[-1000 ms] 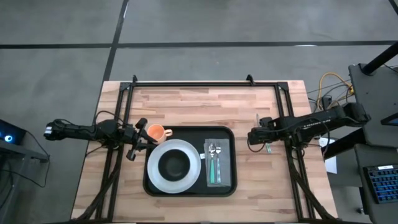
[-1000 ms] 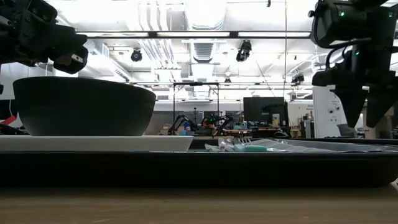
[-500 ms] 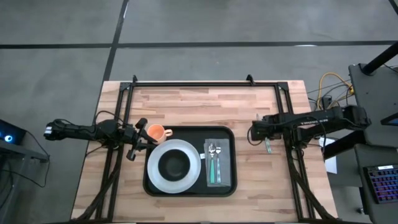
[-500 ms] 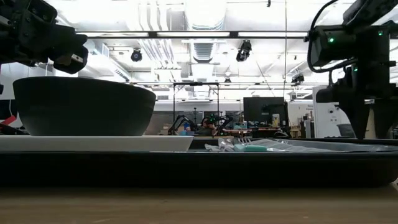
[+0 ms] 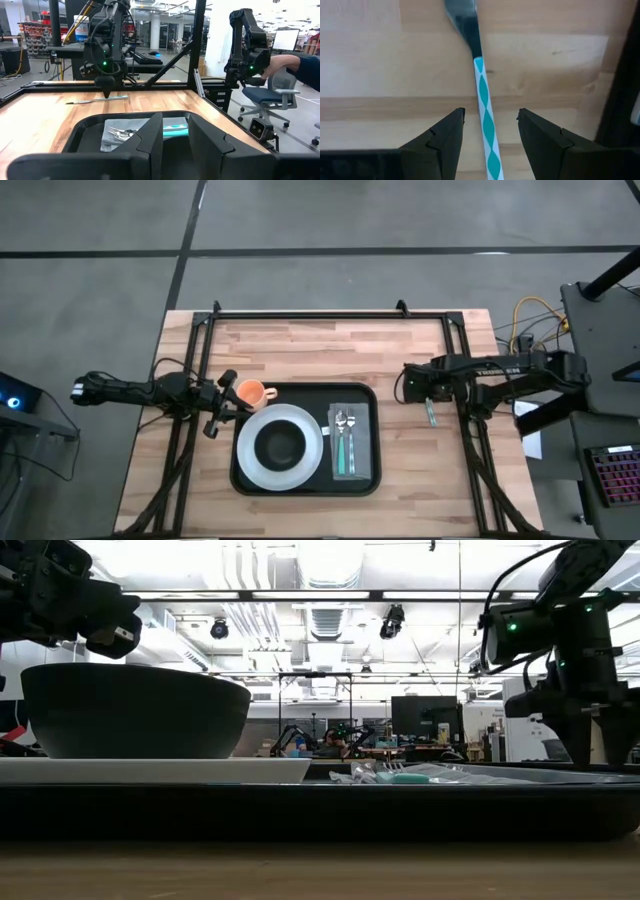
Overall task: Set up tray
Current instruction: Put the blue knife to the right of the blue fork on top of the gray table napkin on the black tray
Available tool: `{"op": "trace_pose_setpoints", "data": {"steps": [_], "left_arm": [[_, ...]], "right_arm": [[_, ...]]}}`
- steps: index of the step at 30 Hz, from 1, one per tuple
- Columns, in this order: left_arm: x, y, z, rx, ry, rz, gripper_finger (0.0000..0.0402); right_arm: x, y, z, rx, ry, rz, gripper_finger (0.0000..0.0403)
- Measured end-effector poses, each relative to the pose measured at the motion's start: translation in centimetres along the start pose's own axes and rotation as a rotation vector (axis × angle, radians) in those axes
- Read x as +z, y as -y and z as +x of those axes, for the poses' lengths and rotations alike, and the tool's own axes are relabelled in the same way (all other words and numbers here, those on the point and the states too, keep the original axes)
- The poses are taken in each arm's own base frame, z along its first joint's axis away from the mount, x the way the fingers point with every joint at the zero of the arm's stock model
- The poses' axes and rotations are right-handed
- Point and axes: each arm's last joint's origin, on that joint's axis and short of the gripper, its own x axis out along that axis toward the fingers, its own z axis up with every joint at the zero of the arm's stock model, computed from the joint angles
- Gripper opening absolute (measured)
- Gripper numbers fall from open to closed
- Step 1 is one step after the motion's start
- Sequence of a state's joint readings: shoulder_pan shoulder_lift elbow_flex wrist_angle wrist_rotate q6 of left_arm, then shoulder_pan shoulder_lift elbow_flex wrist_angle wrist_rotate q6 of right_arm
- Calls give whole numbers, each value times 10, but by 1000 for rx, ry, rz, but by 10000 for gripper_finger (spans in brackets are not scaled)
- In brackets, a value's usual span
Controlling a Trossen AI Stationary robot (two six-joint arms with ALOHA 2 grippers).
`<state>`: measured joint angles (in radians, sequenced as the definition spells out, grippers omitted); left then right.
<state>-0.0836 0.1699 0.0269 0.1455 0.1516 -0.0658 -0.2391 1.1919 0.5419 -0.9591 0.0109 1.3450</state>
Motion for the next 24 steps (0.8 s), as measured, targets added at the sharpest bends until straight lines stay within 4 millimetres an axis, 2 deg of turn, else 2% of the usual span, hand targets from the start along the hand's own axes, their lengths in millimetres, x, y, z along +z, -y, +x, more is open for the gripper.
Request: {"op": "trace_pose_setpoints", "data": {"steps": [14, 24], "left_arm": [[0, 0, 0, 0, 0, 0, 75], [0, 0, 0, 0, 0, 0, 75]], "right_arm": [[16, -2, 3, 74, -122, 33, 171], [20, -1, 2, 86, -136, 102, 171]]}}
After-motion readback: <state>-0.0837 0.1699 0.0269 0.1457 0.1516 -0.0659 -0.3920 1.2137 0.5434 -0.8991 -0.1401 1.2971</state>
